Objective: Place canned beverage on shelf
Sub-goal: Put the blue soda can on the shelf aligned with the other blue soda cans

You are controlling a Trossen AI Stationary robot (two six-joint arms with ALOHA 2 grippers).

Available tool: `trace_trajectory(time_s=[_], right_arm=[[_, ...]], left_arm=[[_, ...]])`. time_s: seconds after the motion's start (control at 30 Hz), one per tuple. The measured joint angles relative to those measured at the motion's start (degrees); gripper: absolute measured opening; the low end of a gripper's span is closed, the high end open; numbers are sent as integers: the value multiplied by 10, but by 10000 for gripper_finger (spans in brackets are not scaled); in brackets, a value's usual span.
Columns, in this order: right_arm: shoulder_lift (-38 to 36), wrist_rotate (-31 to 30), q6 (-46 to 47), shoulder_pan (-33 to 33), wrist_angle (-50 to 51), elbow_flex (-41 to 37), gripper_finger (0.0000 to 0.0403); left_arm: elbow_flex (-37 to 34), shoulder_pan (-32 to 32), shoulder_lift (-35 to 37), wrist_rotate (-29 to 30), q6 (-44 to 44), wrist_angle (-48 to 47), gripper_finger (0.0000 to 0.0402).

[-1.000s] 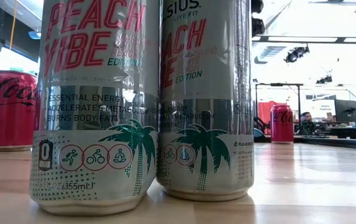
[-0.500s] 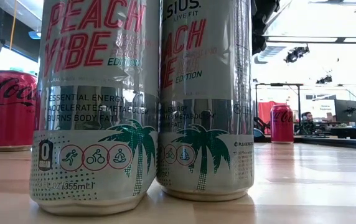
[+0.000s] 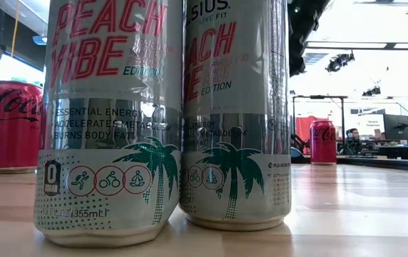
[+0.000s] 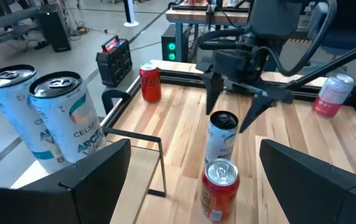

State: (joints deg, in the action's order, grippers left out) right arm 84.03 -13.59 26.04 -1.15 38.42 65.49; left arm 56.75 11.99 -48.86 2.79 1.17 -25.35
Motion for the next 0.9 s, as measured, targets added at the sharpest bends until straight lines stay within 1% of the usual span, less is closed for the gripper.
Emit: trace_trajectory(time_s=[0.03, 0.17, 0.3, 0.4, 0.63, 0.67, 0.73, 0.83, 0.9], right_arm=[[0, -9, -2, 0, -4, -3, 353], [0, -9, -17, 0, -31, -23, 353], [0, 4, -1, 0, -53, -47, 344], [0, 5, 22, 0, -73, -52, 324], [0, 9, 21, 0, -86, -50, 254], [0, 17, 20, 0, -75, -43, 246], [1, 32, 7, -1, -50, -19, 243], [0, 33, -23, -5, -35, 35, 243], [0, 32, -43, -11, 1, 75, 243]], left_arm=[[0, 0, -1, -1, 0, 0, 349], [0, 0, -1, -2, 0, 0, 349], [0, 0, 3, -8, 0, -1, 349], [0, 0, 17, -8, 0, 0, 349], [0, 0, 46, -9, 11, 8, 349], [0, 0, 48, -9, 10, 14, 349], [0, 0, 54, -9, 10, 22, 349], [0, 0, 58, -9, 10, 30, 349], [0, 0, 59, -9, 10, 33, 349]])
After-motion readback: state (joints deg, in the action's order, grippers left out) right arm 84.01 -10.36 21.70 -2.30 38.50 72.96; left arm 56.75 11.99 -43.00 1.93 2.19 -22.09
